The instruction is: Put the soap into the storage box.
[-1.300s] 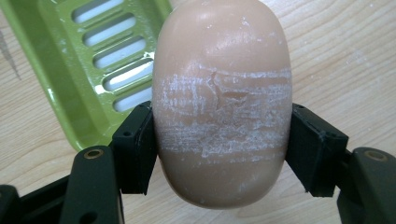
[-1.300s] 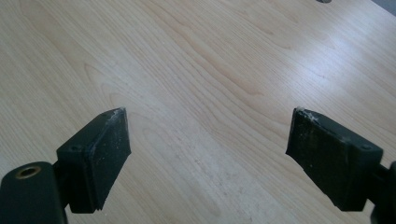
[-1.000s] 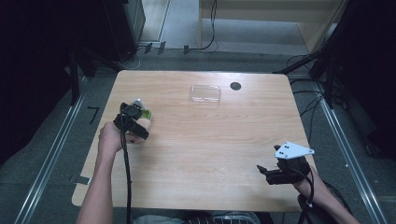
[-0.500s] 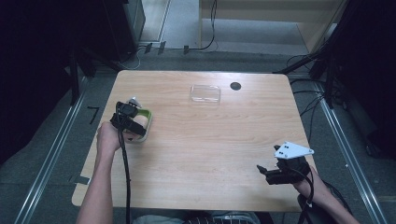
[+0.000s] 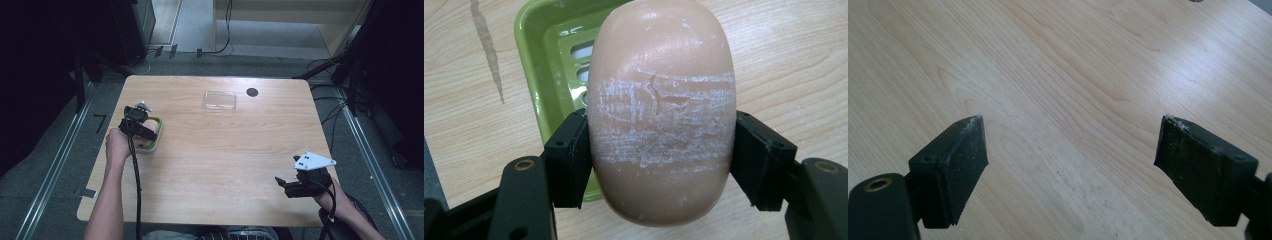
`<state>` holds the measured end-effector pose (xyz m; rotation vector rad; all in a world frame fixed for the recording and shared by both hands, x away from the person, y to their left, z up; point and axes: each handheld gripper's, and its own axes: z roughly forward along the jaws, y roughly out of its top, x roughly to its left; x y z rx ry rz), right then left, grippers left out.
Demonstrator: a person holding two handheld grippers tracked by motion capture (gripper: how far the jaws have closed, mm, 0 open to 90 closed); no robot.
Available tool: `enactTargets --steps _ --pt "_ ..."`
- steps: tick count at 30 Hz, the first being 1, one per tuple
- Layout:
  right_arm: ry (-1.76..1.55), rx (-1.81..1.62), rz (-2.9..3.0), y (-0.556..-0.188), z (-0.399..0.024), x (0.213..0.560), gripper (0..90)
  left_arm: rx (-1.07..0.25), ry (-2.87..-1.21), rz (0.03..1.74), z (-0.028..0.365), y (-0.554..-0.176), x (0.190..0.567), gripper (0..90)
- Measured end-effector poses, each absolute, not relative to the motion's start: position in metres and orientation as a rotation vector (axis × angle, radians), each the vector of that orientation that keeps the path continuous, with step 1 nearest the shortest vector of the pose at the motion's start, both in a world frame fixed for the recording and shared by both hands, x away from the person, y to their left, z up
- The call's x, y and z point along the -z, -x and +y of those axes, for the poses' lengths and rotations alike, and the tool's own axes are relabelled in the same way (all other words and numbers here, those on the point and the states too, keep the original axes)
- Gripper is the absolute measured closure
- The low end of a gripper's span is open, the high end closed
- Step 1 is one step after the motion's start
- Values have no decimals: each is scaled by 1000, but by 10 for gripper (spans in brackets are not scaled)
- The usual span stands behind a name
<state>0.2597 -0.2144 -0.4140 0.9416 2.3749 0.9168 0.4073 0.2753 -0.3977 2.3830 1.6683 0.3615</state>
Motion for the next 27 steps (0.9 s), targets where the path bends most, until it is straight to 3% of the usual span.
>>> enactTargets --steps 27 --pt "-939 -921 2375 -260 -213 414 134 -450 -2249 1713 286 -418 402 338"
